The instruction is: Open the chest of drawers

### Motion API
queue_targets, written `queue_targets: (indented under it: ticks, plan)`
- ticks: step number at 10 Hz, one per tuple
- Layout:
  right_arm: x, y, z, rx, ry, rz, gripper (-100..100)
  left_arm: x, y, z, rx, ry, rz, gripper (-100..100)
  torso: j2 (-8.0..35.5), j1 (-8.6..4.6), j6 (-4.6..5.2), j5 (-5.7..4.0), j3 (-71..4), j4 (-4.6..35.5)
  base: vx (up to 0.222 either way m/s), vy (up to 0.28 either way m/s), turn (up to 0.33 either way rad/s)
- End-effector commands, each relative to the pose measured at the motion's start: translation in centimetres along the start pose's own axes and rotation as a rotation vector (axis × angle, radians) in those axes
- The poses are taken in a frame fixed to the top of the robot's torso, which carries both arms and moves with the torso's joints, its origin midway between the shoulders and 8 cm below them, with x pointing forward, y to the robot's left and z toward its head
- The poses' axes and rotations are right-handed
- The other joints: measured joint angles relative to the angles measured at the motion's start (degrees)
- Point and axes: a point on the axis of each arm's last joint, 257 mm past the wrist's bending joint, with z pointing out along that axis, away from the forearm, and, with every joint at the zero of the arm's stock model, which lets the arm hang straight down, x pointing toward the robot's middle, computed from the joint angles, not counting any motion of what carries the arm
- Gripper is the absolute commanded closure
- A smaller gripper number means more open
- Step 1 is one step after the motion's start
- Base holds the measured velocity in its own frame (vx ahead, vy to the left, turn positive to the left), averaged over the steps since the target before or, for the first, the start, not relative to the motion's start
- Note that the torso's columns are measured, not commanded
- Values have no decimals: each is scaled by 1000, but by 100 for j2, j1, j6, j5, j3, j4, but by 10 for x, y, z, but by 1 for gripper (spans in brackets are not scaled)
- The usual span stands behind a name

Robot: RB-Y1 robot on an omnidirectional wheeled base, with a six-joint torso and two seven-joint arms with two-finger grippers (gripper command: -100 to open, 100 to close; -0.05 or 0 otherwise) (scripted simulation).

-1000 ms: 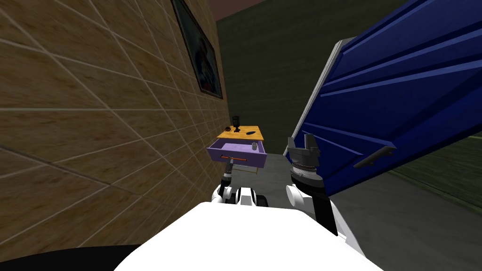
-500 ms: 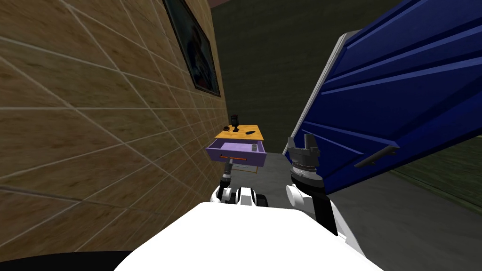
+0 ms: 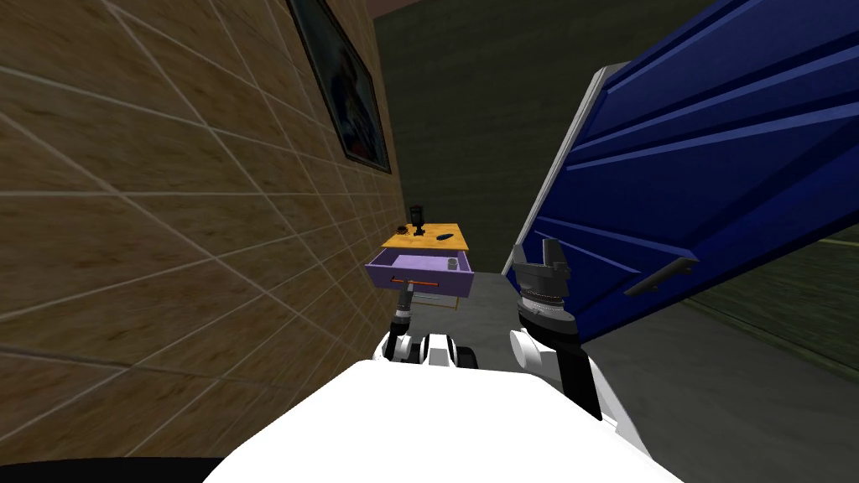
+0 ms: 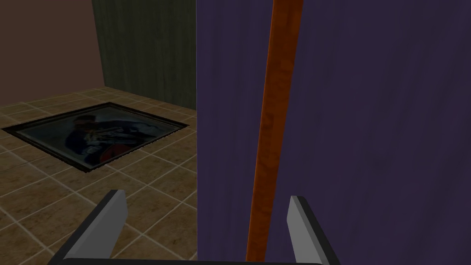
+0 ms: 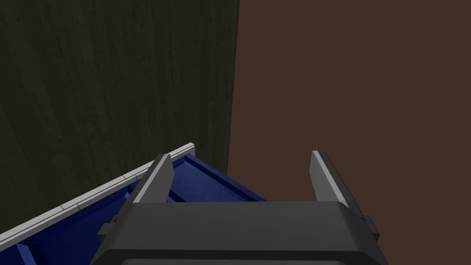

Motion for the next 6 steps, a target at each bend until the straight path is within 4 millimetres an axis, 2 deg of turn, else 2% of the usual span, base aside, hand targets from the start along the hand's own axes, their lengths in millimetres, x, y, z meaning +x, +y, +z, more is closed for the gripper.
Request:
queue_targets:
  ticks: [1,2,3,6]
  plan:
    - [0,0,0,0,0,0,0,-2,-10,1,8,-8,3,-100,2,0,0,0,2,0,10,8,-26]
    - [0,0,0,0,0,0,0,-3,-5,-8,-30,-13,8,-100,4,0,0,0,3,1,13,9,-50]
    - [0,0,0,0,0,0,0,-4,-15,-1,0,-14,7,-100,5,0,0,0,3,1,10,8,-21]
    - [0,0,0,0,0,0,0,-6,-27,1,9,-21,11,-100,8,-2,0,-2,4,6,5,2,-26]
